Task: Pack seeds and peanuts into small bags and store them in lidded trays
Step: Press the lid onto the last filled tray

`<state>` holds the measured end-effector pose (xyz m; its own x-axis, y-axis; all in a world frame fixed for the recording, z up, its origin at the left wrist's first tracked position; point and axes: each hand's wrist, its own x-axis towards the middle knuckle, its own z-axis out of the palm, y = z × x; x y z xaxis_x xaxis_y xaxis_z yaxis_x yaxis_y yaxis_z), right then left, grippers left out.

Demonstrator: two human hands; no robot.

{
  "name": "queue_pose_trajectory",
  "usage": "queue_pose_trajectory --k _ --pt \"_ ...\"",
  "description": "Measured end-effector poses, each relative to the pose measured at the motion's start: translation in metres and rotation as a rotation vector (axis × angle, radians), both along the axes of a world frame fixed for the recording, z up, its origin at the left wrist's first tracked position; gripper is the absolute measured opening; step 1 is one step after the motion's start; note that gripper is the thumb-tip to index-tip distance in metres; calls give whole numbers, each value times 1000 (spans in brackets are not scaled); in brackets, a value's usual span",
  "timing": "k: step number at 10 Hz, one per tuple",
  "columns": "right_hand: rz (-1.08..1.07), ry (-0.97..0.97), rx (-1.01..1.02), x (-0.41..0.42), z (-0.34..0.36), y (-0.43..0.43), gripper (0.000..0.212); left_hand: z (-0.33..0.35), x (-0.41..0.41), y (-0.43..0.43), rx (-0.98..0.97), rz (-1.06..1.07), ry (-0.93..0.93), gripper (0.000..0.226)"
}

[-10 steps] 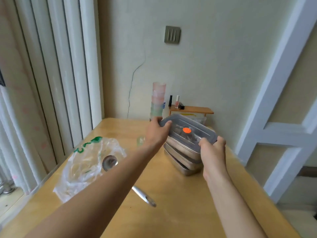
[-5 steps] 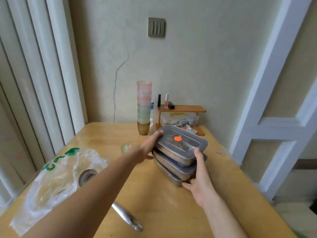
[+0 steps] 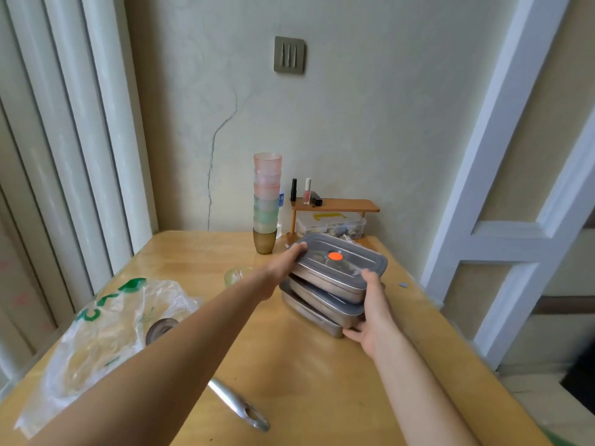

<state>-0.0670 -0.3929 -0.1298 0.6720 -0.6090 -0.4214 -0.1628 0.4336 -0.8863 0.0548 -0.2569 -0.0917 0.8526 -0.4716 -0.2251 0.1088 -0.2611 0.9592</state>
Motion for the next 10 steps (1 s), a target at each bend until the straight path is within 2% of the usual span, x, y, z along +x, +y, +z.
queue_pose_trajectory --k 1,2,3,4,5,6,7,8,9,10 --pt "14 -1 -32 2 -2 -2 76 2 -1 -5 -31 26 37 39" --pt "38 10 -86 8 5 -15 63 2 -4 -8 -21 51 66 48" --pt "91 37 -122 17 10 -31 70 -4 -8 -6 15 83 118 63" --pt "192 17 -167 32 6 -42 104 -14 -8 3 52 113 99 100" --pt "226 -47 -156 40 0 -36 121 -23 -11 14 34 45 16 98" --pt "209 -83 -212 36 1 -26 121 -31 -18 22 33 -40 -141 58" --pt "203 -60 -220 39 0 -25 147 -38 -16 22 135 3 -275 42" --pt "188 -8 -233 35 11 -20 112 -38 -16 21 252 61 -338 71" --pt "184 -46 -234 33 13 -17 85 -40 -16 21 295 67 -325 75" --pt "100 -60 -272 24 22 -14 76 -23 -33 39 361 69 -358 43"
